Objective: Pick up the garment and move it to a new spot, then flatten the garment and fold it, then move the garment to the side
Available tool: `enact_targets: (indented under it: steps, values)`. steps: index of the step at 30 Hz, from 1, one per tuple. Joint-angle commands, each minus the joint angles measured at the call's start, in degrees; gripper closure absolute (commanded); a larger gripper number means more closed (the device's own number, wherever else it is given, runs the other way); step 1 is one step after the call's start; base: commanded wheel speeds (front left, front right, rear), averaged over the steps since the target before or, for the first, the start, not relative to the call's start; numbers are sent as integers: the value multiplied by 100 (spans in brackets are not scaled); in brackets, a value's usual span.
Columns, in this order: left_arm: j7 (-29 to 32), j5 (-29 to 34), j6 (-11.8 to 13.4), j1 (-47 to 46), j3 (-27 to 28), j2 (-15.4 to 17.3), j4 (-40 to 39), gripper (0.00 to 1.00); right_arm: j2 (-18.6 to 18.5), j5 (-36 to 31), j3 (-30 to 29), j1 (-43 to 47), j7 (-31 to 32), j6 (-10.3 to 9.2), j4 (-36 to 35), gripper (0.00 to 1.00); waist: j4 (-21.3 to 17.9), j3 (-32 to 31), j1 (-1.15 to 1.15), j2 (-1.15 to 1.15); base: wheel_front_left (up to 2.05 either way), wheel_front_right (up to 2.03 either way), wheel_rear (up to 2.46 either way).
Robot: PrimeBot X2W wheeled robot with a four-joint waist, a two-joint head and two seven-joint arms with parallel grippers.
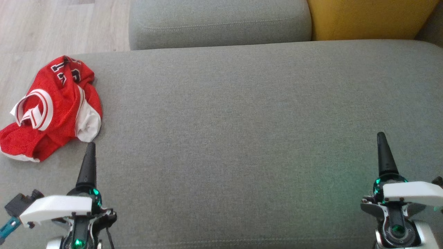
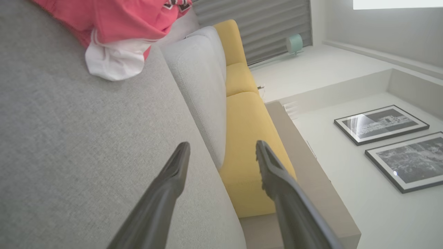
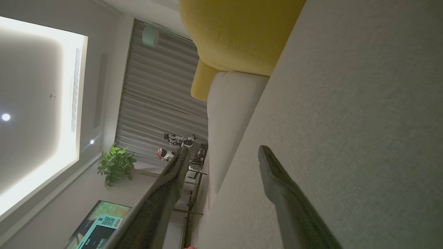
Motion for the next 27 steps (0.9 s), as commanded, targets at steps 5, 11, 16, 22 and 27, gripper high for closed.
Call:
enact_targets:
  steps: [5,11,16,22,27]
  values:
    - [-105,543,-19,-345,-9,170,-388,0,-131,-614,131,-383,-143,-1,-299,0,10,-14,0,0,0,0,0]
    - [-206,1211,-21,-288,-102,246,-585,0,-127,-1286,237,-382,-236,-1,-353,0,7,-33,0,0,0,0,0]
    - [-289,1815,-7,-230,-231,363,-702,0,-109,-1761,306,-357,-299,-2,-368,0,0,-49,0,0,0,0,0]
    - [-390,2423,112,-195,-367,471,-795,0,-77,-2241,382,-283,-385,-2,-368,0,7,-68,0,0,0,0,0]
    - [-474,2845,230,-168,-482,567,-853,0,-65,-2666,457,-258,-452,-2,-326,0,-7,-76,0,0,0,0,0]
